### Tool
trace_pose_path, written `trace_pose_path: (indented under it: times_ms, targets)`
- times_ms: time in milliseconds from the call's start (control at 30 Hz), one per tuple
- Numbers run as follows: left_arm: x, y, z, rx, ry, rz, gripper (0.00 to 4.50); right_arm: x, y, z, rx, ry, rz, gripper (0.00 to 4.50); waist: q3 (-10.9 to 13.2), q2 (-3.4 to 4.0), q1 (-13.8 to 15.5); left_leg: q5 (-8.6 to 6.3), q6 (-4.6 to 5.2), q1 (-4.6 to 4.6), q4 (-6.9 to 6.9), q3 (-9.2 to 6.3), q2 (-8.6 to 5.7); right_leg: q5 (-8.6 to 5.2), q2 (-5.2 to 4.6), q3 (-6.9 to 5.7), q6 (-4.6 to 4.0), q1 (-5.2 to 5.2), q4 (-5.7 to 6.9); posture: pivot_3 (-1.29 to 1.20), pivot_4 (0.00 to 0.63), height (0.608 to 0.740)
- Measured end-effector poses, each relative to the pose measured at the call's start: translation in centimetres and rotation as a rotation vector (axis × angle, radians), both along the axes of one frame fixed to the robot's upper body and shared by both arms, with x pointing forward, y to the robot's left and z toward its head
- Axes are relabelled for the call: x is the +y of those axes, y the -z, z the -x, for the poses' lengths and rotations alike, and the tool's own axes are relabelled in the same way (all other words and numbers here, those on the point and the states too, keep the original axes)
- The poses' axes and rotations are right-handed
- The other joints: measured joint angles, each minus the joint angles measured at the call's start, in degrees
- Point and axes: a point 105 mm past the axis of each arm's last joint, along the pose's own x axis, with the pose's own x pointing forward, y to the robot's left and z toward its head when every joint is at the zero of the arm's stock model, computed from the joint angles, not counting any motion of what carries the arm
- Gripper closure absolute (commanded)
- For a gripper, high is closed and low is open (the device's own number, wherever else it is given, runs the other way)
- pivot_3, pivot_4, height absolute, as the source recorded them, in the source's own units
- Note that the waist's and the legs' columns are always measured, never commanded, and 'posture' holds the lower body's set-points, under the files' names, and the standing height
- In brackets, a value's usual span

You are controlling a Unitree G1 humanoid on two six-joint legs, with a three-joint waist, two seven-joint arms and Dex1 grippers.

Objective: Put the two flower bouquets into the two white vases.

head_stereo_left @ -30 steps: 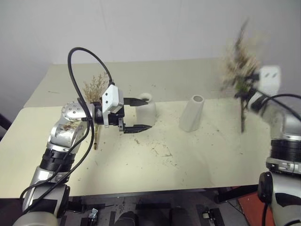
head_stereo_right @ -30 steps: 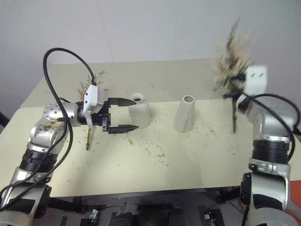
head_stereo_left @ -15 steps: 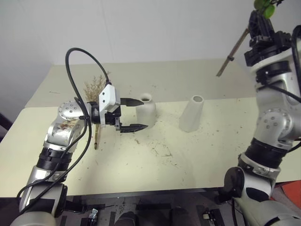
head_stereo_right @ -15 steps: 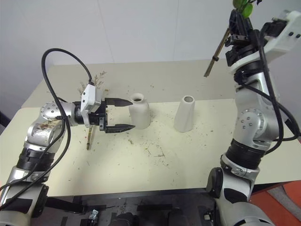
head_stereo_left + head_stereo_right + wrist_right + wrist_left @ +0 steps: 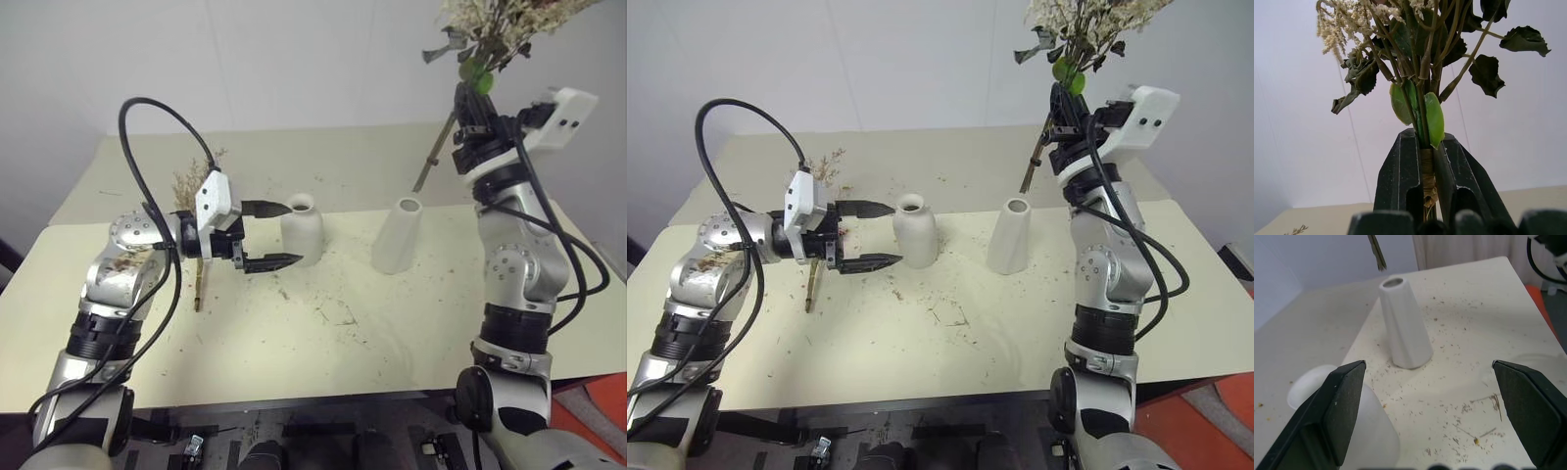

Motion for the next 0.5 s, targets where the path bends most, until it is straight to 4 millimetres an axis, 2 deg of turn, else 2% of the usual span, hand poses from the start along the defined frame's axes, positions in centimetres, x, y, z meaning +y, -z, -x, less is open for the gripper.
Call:
trace_pose_path:
  times_ms: [500]
  targets:
    - [0.1, 0.4, 0.1, 0.017, -0.005, -0.002, 0.0, 0.1, 2.5, -0.3, 0.07, 0.007, 0.003, 4.32, 0.0, 0.0, 0.0, 0.0, 0.0, -0.01, 0.0, 0.0, 0.0, 0.0, 0.0, 0.01, 0.0, -0.01, 0.0, 0.0, 0.15, 0.74]
